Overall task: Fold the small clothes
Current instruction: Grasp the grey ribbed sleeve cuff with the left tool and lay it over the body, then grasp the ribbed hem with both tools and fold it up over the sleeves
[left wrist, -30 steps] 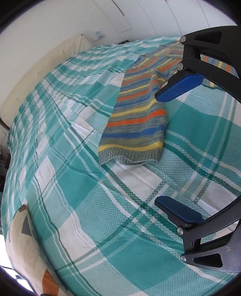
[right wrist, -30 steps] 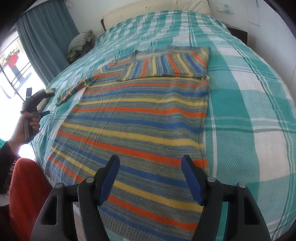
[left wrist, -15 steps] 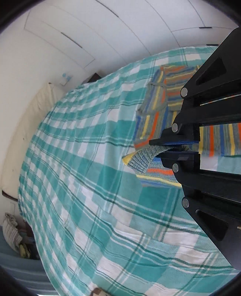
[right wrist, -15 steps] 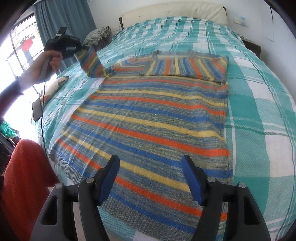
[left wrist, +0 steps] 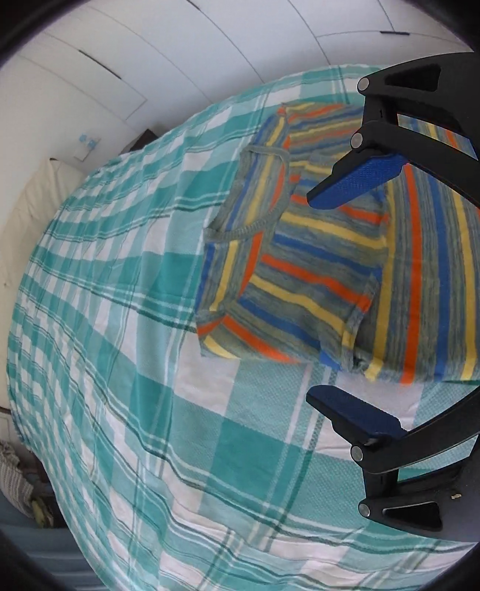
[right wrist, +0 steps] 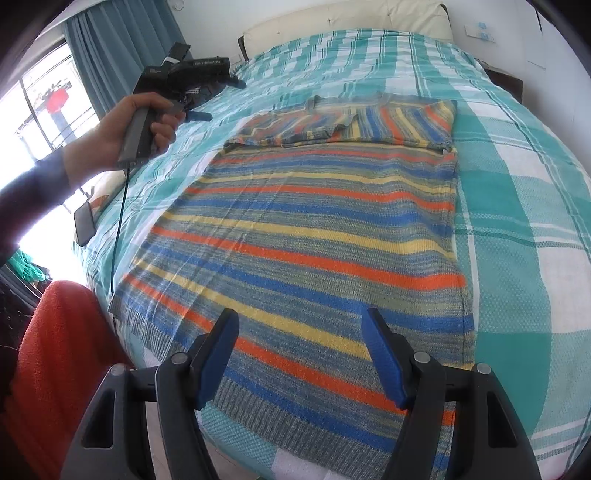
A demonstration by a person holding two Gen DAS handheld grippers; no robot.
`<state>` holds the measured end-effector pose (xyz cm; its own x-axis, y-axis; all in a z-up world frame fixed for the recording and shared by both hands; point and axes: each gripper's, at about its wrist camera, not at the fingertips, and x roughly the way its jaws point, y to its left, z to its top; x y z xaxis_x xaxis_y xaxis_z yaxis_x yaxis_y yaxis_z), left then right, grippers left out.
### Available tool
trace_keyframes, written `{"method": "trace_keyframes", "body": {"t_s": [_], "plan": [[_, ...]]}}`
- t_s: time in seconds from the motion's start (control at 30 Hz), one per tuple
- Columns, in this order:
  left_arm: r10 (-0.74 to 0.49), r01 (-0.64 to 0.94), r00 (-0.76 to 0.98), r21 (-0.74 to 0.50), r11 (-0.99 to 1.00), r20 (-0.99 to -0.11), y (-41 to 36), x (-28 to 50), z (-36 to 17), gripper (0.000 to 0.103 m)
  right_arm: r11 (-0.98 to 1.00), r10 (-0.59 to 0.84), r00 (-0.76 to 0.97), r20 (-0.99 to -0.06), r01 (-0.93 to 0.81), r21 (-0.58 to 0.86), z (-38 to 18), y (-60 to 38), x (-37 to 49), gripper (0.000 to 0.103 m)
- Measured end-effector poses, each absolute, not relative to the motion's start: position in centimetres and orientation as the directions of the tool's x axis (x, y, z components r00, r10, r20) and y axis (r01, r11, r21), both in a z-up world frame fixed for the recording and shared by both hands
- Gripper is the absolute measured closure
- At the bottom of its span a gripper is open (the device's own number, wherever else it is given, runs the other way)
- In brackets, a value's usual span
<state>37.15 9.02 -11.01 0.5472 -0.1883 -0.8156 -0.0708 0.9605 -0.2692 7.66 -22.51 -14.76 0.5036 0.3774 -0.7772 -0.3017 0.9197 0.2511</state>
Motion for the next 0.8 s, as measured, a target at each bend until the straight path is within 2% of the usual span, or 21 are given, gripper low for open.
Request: {"method": "trace_keyframes", "body": {"t_s": [0.03,0.07,0.1,0.17,0.23,0.3,0.37,0.6,0.7,0.8], "plan": [[-0.101,-0.096,0.508,-0.172,0.980,-0.856,9.3,37.1,-13.4,0.010,0.919,0.379,0.502,-0.778,-0.301,0.254,-14.8,-22.4,7.7,0.034],[-0.002,-0.125,0.451,-0.066,0.990,-0.893,10.0,37.1,-15.6,0.023,0.919,0.380,0.499,-0.779,-0.301,0.256,-14.9,-22.4,7.7,0.034],[0.057,-0.151,0.405,-0.005,0.989,-0.913,11.0,36.8,-17.3,0.027,0.919,0.379,0.497,-0.781,-0.300,0.255,-14.9,-22.3,7.7,0.034],[-0.035,-0.169,0.480,-0.131,0.977,-0.877,13.6,34.4,-17.0,0.024,0.920,0.375,0.497,-0.783,-0.301,0.250,-14.9,-22.4,7.4,0.034],[-0.046,-0.192,0.457,-0.149,0.970,-0.888,15.0,32.5,-16.1,0.020,0.922,0.368,0.500,-0.784,-0.303,0.241,-14.8,-22.4,7.2,0.034],[-0.092,-0.148,0.470,-0.181,0.972,-0.878,15.7,29.6,-14.9,0.020,0.925,0.364,0.503,-0.784,-0.295,0.240,-14.9,-22.7,7.5,0.034],[-0.122,-0.099,0.485,-0.193,0.976,-0.866,16.1,26.1,-13.9,0.014,0.926,0.367,0.509,-0.779,-0.278,0.255,-14.8,-23.0,7.8,0.034],[-0.286,-0.029,0.403,-0.325,0.945,-0.869,15.6,15.2,-14.0,0.013,0.949,0.312,0.562,-0.766,-0.213,0.231,-12.7,-25.6,8.0,0.034],[-0.302,-0.002,0.328,-0.321,0.947,-0.895,14.3,11.7,-15.6,0.013,0.958,0.284,0.561,-0.777,-0.147,0.245,-11.3,-28.9,8.0,0.034],[-0.265,0.041,0.285,-0.265,0.963,-0.921,13.2,9.4,-17.3,0.019,0.954,0.289,0.476,-0.831,-0.075,0.290,-11.1,-32.5,8.0,0.031]]}}
